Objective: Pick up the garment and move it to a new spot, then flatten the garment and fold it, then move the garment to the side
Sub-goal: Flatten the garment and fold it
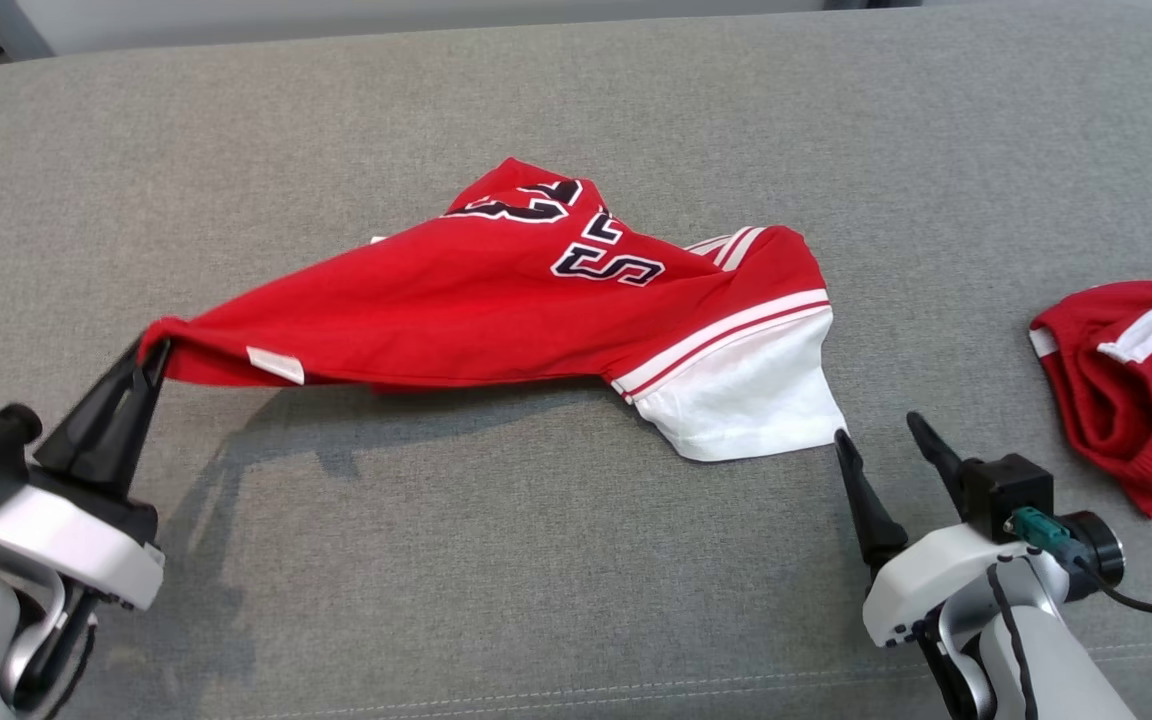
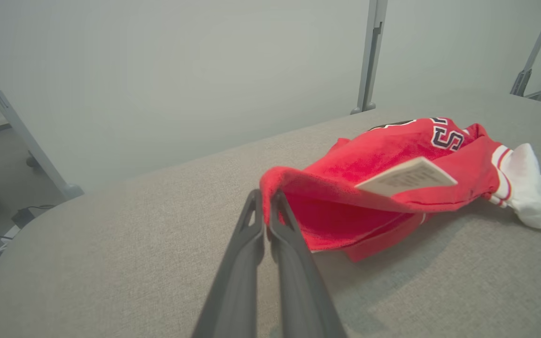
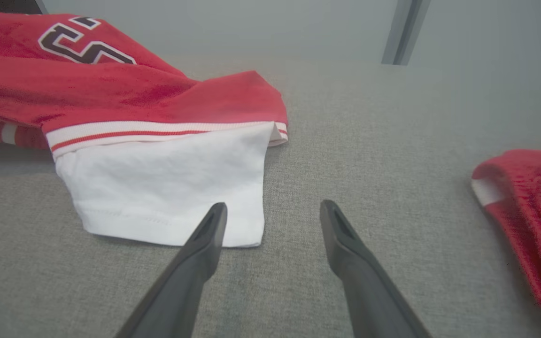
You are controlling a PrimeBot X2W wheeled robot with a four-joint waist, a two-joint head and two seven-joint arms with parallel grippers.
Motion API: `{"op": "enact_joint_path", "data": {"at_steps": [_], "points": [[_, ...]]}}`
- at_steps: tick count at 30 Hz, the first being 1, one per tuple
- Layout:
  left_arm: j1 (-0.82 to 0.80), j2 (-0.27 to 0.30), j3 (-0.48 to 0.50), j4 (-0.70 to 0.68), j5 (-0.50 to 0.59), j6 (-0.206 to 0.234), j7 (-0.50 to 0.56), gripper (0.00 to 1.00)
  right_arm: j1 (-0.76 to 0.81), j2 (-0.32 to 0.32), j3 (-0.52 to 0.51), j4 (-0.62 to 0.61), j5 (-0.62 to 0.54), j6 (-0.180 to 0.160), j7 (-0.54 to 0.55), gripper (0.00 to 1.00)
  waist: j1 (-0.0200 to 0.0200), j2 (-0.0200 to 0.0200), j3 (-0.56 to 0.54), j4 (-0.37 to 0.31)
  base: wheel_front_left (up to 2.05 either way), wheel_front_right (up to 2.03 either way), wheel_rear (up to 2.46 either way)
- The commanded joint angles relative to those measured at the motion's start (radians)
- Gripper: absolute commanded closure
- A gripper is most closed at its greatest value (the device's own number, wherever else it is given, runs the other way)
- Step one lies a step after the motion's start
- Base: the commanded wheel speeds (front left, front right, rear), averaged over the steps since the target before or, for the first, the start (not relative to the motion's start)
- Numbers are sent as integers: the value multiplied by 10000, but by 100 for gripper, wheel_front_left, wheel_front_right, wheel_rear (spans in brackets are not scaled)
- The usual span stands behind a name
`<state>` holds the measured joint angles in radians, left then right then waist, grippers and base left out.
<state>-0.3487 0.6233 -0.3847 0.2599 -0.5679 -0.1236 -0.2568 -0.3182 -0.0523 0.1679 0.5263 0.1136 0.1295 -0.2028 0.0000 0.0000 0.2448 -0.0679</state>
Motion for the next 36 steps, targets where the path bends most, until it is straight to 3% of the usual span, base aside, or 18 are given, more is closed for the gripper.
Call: {"op": "enact_joint_path", "data": {"at_steps": [1, 12, 17, 20, 21, 22, 23, 28, 30, 31, 36], "points": [[-57, 356, 589, -127, -173, -69, -49, 100, -126, 20, 223, 9, 65, 12, -1, 0, 0, 0, 32, 53, 0, 0, 0], [708, -233, 630, -269, -38, -70, -49, 100, -663, 20, 587, 1618, 2164, 12, -559, 0, 0, 0, 195, 432, 0, 0, 0], [849, -362, 525, -243, -10, -70, -49, 100, -848, 20, 737, 1603, 2757, 12, -585, 0, 0, 0, 218, 571, 0, 0, 0], [857, -423, 491, -238, 3, -70, -49, 100, -835, 20, 722, 1671, 2862, 12, -587, 19, 0, 0, 213, 632, 0, 0, 0], [856, -438, 485, -242, 9, -70, -49, 100, -836, 20, 729, 1744, 2875, 12, -587, 35, 0, 0, 208, 646, 0, 0, 0], [856, -438, 485, -242, 9, -70, -49, 100, -836, 20, 729, 1744, 2875, 12, -587, 35, 0, 0, 208, 646, 0, 0, 0], [857, -446, 483, -249, 14, -70, -49, 100, -852, 20, 723, 1812, 2823, 12, -587, 45, 0, 0, 208, 655, 0, 0, 0], [845, -458, 475, -257, 8, -70, -49, 100, -915, 20, 750, 2323, 2762, 12, -588, 77, 0, 0, 212, 680, 0, 0, 0], [831, -458, 459, -238, 1, -70, -49, 100, -996, 20, 777, 2497, 2754, 12, -588, 96, 0, 0, 217, 688, 0, 0, 0], [824, -458, 449, -222, -5, -70, -49, 100, -1034, 20, 800, 2585, 2765, 12, -589, 100, 0, 0, 215, 689, 0, 0, 0], [856, -529, 604, -132, -44, -71, -49, 100, -1191, 20, -39, 1201, 2759, 12, -589, 100, 0, 0, 35, 624, 0, 0, 0]]}}
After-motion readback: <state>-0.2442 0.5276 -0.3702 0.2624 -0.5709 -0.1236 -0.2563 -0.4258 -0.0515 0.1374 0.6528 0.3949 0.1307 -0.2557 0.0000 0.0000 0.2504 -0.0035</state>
